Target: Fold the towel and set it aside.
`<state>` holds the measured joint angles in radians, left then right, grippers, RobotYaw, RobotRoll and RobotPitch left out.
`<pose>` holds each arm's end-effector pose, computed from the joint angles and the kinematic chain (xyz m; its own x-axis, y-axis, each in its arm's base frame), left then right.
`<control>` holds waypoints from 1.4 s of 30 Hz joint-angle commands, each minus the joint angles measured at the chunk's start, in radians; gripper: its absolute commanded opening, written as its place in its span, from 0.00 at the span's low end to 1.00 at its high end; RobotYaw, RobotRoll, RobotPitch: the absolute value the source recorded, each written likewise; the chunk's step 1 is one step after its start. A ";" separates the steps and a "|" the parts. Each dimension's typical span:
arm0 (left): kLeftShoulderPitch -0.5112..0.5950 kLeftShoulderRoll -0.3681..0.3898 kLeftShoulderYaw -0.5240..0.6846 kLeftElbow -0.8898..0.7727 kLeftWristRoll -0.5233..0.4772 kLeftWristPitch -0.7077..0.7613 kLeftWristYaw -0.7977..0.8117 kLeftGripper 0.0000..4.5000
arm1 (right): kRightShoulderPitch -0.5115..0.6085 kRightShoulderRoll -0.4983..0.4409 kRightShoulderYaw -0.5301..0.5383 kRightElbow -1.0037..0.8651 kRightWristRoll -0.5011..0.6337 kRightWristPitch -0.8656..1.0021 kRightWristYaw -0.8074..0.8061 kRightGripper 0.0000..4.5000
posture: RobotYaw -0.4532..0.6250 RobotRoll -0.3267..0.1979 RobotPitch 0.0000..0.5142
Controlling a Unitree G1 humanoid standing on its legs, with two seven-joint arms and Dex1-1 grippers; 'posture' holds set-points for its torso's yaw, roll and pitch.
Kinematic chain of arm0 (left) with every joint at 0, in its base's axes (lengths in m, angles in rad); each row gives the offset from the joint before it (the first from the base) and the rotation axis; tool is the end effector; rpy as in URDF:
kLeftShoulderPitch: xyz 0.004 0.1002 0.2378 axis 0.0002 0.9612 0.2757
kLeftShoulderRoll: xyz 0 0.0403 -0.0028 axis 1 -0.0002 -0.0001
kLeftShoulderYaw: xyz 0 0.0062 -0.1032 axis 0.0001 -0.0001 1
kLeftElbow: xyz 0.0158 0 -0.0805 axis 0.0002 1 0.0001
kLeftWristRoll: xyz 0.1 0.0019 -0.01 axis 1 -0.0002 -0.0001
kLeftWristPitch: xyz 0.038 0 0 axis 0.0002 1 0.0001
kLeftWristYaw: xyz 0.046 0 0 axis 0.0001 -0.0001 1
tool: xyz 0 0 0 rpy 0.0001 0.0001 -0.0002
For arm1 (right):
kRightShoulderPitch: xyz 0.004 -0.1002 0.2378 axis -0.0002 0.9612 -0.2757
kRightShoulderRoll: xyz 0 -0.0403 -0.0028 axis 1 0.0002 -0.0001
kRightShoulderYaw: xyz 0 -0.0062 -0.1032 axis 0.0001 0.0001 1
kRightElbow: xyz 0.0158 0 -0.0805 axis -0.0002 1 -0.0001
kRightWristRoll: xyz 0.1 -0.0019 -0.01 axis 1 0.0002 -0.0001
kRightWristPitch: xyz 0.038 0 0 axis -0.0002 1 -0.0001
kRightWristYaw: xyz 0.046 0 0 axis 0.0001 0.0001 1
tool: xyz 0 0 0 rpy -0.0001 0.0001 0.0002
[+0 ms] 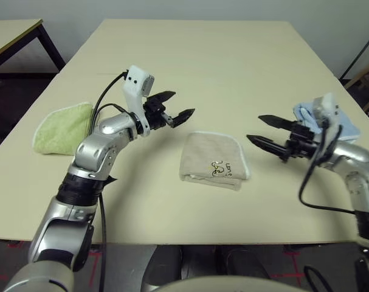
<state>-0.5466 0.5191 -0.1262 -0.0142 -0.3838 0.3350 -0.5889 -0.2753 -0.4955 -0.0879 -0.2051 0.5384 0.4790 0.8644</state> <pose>0.2846 0.1860 0.1741 0.7047 -0.7095 -0.0038 0.6871 0.6812 0.2528 0.2426 -0.2198 0.1460 0.5609 0.8277 0.0136 -0.8278 0.5610 0.0026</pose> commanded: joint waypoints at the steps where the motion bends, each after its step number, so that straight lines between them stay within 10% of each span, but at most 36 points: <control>1: 0.054 -0.034 -0.006 -0.022 0.007 0.008 -0.023 0.96 | 0.013 0.029 0.035 -0.009 -0.026 -0.046 -0.016 1.00 | 0.51 0.62 0.17; 5: 0.090 -0.070 0.007 -0.049 -0.001 0.039 -0.025 0.70 | 0.012 0.048 0.053 0.021 -0.037 -0.097 -0.003 0.86 | 0.51 0.62 0.17; 15: 0.145 -0.117 -0.002 -0.086 0.006 0.081 -0.043 0.00 | 0.012 0.080 0.086 0.097 -0.078 -0.203 0.013 0.01 | 0.51 0.62 0.16; 36: 0.231 -0.118 -0.114 0.096 0.183 0.013 -0.128 0.00 | 0.079 0.058 0.238 0.340 -0.283 -0.296 0.053 0.01 | 0.52 0.62 0.14; 42: 0.203 -0.123 -0.082 0.078 0.162 0.030 -0.140 0.00 | 0.054 0.084 0.182 0.316 -0.193 -0.282 0.086 0.01 | 0.52 0.62 0.14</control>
<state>-0.3312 0.3998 -0.2259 0.0639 -0.2109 0.3532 -0.7228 -0.2139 -0.4129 0.1212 0.1176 0.3131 0.1806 0.9380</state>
